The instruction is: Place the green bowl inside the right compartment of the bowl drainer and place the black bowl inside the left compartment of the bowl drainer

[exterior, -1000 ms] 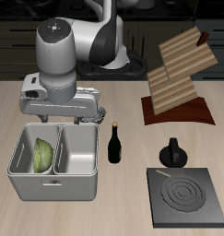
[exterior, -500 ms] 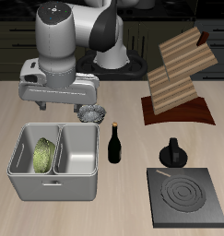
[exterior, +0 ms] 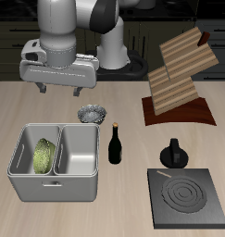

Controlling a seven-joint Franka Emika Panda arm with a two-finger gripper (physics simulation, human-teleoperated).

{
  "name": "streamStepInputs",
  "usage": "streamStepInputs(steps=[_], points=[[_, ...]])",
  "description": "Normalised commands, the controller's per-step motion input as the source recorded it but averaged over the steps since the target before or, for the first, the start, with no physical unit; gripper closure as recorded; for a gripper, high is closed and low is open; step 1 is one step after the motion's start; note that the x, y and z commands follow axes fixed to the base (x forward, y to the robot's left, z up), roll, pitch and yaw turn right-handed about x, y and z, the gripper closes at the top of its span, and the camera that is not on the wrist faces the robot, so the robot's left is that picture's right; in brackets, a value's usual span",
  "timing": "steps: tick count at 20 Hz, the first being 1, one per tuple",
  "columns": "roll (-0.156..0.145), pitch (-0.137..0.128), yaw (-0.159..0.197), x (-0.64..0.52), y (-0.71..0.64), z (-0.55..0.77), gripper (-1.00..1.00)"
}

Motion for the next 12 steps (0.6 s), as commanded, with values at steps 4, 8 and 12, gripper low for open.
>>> streamStepInputs(steps=[4, 8, 12], points=[[0.044, -0.071, 0.001, -0.53, 0.15, 0.0, -1.0], [0.081, -0.033, -0.003, -0.59, 0.33, -0.1, -1.0], [0.001, -0.028, 0.027, -0.52, 0.24, 0.03, -1.0]])
